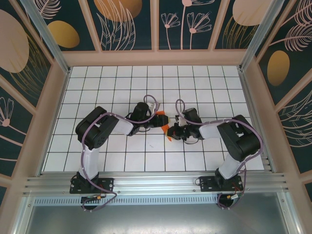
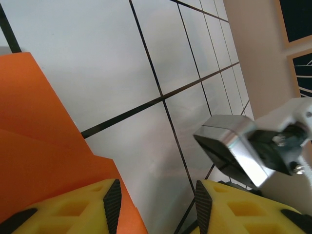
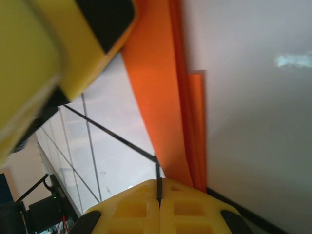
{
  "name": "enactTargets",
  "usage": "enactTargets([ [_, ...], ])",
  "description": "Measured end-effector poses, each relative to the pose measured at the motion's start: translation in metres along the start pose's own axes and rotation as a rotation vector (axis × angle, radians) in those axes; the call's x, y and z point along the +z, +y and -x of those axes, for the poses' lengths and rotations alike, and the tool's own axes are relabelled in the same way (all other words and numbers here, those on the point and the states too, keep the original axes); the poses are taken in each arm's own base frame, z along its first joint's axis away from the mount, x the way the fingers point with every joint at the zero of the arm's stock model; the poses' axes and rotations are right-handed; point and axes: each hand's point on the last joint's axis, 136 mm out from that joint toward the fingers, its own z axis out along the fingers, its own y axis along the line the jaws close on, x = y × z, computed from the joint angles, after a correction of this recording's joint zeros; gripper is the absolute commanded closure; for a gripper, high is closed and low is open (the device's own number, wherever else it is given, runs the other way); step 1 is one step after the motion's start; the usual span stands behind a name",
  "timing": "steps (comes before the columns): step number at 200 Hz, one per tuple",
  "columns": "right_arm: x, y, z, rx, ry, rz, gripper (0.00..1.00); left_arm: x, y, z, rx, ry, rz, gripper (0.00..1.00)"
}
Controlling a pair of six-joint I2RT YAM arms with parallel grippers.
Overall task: Fold a paper plane with a square sheet of paper (pick it up from the middle)
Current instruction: Fold the wing for the fifth time at the center of the table.
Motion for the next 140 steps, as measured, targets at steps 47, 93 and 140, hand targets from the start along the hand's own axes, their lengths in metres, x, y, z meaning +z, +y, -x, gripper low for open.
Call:
enactTargets([
  [47, 0.0018, -0.0042, 0.0004, -0.015, 0.024, -0.057, 1.0, 0.0, 0.0008, 0.0005, 0.001, -0.002, 0.005, 0.51],
  [93, 0.0025, -0.0056, -0.002, -0.041, 0.022, -0.04, 1.0, 0.0014, 0.0004, 0.0022, 0.007, 0.023, 0.014, 0.5],
  [140, 0.003, -0.0062, -0.0026, -0.049, 0.021, -0.015, 1.0, 0.0032, -0.0001, 0.0053, 0.025, 0.067, 0.009, 0.48],
])
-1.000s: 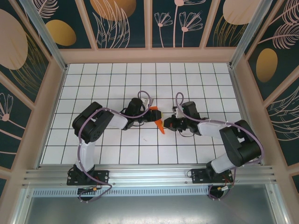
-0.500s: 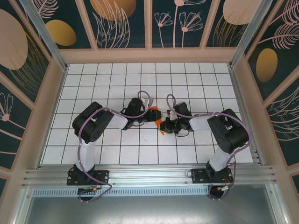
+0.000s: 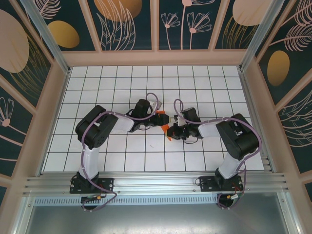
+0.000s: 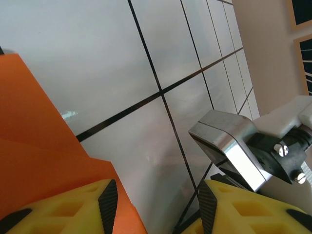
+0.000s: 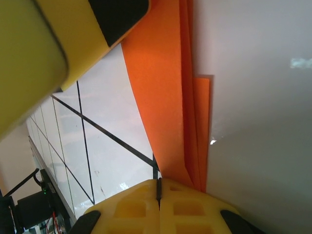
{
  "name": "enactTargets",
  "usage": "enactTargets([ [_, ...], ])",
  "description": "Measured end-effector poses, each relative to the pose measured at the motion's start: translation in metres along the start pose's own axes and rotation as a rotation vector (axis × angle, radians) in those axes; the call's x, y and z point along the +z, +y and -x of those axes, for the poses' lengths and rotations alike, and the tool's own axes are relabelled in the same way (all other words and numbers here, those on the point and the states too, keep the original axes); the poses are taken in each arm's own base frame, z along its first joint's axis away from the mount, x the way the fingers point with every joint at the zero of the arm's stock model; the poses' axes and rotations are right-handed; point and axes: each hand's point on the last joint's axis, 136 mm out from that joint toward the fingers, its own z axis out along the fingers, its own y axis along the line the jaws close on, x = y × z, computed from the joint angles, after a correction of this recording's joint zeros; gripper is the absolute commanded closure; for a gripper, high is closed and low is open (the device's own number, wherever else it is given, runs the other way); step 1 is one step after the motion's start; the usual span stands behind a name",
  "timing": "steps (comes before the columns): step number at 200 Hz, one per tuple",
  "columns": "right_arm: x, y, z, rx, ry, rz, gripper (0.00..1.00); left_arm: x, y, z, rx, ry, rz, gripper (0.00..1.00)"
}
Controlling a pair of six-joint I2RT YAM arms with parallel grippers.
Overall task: Fold a paper plane with a square sheet of paper (pick it up from the middle)
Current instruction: Fold the wing for the fifth time at the center of the table.
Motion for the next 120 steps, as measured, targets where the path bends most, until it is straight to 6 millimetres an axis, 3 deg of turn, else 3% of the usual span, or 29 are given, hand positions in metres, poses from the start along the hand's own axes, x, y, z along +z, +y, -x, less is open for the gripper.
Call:
enactTargets([
  [59, -0.001, -0.001, 0.0, 0.001, 0.005, 0.018, 1.0, 0.0, -0.001, 0.004, 0.034, 0.04, -0.039, 0.46],
  [120, -0.001, -0.002, -0.001, 0.005, 0.011, 0.036, 1.0, -0.004, 0.009, 0.024, 0.088, 0.01, -0.045, 0.44],
])
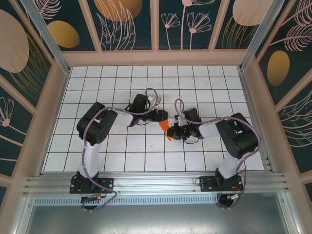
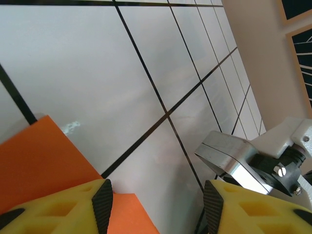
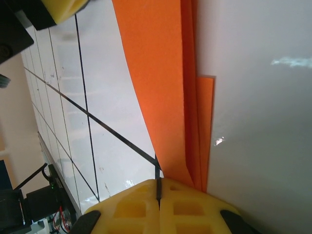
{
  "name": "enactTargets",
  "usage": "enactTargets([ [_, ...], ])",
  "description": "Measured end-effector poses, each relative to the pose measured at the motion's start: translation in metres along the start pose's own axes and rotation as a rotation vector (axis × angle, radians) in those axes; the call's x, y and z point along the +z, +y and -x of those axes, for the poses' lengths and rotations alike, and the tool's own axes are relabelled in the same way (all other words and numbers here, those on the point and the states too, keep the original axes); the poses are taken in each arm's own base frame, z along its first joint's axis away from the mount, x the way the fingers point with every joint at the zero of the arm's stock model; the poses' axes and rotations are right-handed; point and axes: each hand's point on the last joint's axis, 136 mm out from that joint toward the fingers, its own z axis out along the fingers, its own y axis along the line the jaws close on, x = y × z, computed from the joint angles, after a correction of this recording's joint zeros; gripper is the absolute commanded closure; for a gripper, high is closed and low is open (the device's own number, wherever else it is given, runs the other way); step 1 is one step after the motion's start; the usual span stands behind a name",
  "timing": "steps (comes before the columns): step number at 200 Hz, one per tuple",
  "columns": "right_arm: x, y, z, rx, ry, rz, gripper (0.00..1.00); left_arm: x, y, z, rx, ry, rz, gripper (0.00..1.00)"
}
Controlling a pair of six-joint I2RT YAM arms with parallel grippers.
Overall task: Fold a paper plane with a square sheet of paper (pick it up from the middle)
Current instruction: Fold the wing for the fifth time at the center of the table.
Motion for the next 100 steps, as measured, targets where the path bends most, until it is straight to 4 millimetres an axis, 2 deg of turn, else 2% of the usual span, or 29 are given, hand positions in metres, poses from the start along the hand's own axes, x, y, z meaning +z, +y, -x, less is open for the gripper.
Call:
enactTargets([
  [100, 0.001, -0.001, -0.001, 0.008, 0.011, 0.014, 1.0, -0.004, 0.008, 0.011, 0.039, -0.01, -0.04, 0.44],
])
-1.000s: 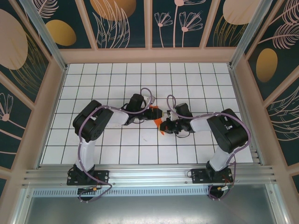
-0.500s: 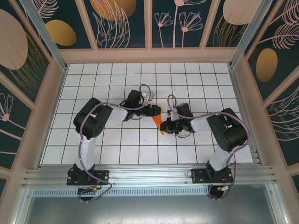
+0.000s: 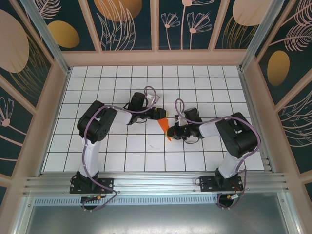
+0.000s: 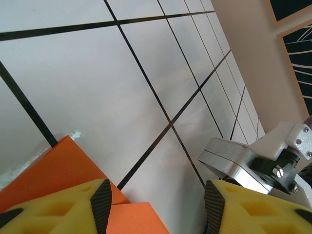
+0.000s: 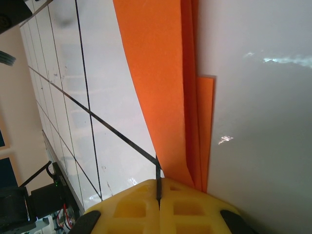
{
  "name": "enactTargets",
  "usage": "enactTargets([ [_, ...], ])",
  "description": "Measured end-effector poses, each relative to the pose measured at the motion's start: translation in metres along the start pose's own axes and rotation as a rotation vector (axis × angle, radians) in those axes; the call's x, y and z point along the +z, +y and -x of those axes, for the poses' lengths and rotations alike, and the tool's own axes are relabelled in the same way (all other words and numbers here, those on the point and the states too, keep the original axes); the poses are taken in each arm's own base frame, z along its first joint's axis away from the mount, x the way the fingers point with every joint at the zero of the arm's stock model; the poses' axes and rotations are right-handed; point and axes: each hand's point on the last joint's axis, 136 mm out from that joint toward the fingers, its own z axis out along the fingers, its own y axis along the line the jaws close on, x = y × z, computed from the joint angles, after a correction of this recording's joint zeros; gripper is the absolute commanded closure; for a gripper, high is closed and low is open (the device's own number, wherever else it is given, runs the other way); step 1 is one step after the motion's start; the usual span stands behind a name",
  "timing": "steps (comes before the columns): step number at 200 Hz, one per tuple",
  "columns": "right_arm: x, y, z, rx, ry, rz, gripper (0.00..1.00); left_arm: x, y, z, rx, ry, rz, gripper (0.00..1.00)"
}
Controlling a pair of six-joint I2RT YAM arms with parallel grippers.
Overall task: Fold a paper plane with a square sheet of paper (pick it up from the middle)
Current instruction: Fold the wing for the fifth time at the center of the table.
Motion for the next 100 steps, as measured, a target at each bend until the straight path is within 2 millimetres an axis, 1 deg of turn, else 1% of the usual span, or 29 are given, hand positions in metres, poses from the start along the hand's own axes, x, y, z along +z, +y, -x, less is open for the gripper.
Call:
enactTargets([
  [66, 0.0, 0.0, 0.0, 0.0, 0.001, 0.002, 1.0, -0.008, 0.012, 0.02, 0.027, -0.042, -0.008, 0.44],
  [100, 0.0, 0.0, 0.0, -0.002, 0.0, 0.004, 1.0, -0.011, 0.017, 0.022, 0.027, -0.05, -0.011, 0.43],
])
